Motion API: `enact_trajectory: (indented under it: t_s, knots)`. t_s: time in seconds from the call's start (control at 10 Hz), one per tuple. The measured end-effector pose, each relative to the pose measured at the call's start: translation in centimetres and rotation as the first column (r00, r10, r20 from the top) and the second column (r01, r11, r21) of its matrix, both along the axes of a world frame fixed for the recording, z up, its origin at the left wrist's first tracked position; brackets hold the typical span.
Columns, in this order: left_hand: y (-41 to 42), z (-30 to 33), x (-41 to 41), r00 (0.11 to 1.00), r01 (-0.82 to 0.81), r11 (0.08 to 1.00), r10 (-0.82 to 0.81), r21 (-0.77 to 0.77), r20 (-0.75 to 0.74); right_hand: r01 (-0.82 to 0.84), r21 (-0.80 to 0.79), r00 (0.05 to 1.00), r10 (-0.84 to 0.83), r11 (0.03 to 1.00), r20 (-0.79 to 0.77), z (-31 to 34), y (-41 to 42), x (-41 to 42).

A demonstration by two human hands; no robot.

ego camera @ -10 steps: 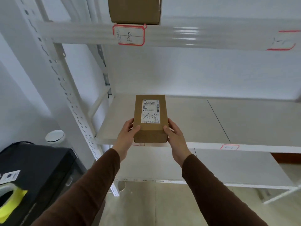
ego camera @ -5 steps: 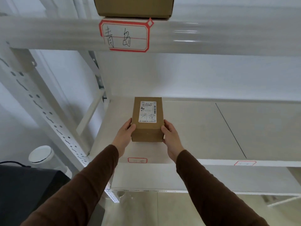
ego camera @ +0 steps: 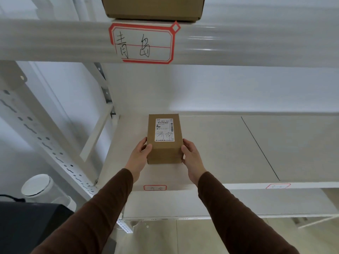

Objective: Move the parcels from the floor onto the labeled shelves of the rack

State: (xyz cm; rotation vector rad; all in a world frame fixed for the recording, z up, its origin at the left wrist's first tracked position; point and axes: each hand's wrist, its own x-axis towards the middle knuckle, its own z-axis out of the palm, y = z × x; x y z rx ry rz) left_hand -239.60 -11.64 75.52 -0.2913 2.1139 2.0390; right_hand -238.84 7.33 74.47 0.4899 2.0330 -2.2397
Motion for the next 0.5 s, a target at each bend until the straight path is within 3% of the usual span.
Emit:
enact_trajectory:
  t_s: [0.3,0.5]
  knots:
    - [-0.3,-0.2,0.1,1.0,0.002,1.0,-0.002,-0.019,0.021,-0.021,0.045,1.0,0.021,0.999,0.016,0.3,-0.2,0.8]
    - [-1.0,0.7,0.0,1.0,-0.006,0.991,0.007,-0.131,0.008,-0.017,0.138,1.0,0.02,0.99,-0.019,2.8,0.7,1.8]
